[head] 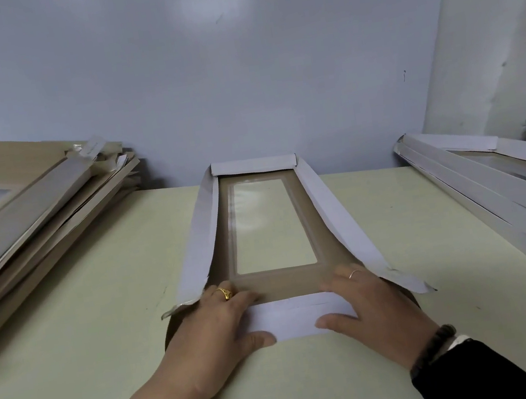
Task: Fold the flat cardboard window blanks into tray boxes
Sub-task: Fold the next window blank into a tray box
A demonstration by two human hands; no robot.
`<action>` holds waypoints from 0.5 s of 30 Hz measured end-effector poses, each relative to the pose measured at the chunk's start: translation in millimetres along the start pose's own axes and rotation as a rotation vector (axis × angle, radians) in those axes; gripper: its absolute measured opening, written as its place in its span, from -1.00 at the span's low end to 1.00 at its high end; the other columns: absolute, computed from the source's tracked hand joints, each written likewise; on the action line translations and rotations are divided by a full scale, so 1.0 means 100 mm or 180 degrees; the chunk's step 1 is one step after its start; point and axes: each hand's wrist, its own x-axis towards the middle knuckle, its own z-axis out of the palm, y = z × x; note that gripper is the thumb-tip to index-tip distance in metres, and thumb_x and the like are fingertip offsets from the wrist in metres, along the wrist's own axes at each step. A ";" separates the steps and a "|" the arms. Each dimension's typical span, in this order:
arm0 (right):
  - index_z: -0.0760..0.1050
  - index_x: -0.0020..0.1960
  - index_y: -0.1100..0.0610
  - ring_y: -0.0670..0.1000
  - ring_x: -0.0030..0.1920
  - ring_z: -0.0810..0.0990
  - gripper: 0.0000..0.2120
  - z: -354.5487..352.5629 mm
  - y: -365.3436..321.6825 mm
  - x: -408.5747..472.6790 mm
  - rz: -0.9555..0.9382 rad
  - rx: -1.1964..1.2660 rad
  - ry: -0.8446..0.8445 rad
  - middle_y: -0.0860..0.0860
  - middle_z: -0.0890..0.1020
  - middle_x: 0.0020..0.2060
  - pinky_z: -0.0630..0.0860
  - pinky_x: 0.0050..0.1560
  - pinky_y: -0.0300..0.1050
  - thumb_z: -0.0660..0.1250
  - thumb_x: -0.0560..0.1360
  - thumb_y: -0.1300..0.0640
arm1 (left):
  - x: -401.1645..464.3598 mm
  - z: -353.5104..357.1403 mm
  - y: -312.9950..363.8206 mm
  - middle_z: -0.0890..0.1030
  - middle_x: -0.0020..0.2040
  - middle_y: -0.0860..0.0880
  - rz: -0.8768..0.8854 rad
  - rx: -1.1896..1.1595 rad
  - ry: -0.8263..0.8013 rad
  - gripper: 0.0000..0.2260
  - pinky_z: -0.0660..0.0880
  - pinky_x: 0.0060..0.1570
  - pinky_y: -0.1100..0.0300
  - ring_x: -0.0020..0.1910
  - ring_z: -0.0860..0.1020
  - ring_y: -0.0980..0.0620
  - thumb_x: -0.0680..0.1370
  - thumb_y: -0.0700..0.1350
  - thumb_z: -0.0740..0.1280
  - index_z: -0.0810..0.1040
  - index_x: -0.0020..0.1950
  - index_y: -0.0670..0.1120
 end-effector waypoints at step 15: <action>0.39 -0.37 0.08 -0.04 -0.51 0.42 -0.70 -0.17 -0.23 -0.19 -0.1166 -0.1044 0.0603 -0.07 0.47 -0.37 0.30 -0.51 -0.21 0.53 0.10 0.20 | -0.13 -0.37 -0.44 0.58 -0.06 0.20 -0.0178 -0.0987 0.1330 -0.61 0.30 -0.14 0.55 -0.07 0.43 0.39 0.48 -0.37 0.33 0.59 -0.17 0.17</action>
